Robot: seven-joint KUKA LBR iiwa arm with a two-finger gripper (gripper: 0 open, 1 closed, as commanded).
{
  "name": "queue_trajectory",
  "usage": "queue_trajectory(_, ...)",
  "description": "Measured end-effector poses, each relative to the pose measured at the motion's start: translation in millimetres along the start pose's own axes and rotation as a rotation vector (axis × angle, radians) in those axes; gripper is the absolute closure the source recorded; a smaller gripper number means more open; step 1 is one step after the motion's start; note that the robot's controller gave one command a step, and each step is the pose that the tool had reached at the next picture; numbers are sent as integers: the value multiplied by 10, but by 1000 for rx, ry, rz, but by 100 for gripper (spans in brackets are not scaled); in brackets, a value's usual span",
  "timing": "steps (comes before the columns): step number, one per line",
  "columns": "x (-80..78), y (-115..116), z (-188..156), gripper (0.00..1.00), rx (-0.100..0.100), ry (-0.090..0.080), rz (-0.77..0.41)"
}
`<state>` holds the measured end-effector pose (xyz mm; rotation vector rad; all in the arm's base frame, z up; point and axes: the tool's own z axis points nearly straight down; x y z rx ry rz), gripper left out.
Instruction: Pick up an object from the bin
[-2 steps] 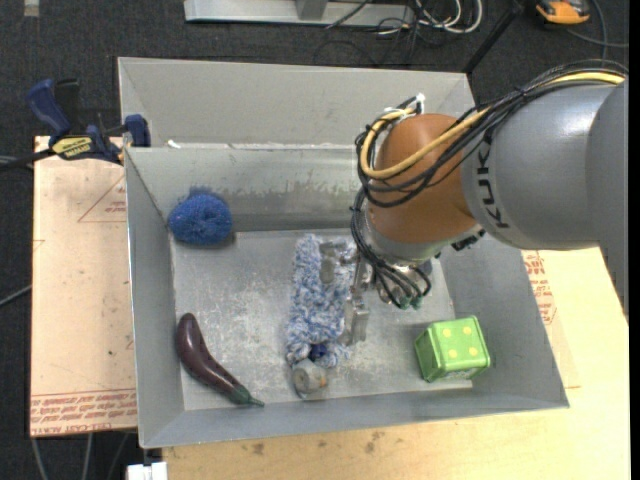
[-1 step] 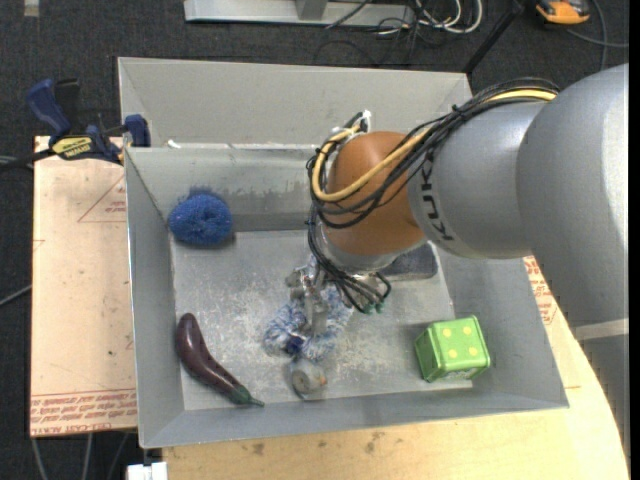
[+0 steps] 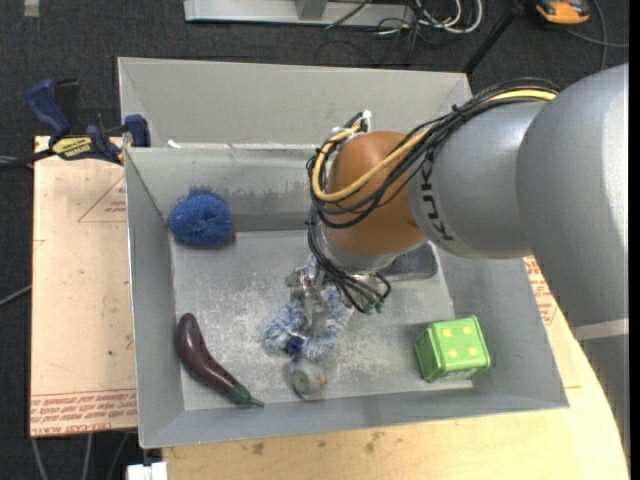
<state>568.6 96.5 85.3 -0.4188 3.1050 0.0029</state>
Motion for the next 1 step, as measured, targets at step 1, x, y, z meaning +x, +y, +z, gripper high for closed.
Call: queue_trajectory(1, -309, 26, -1239, 100, 0, 5, -31)
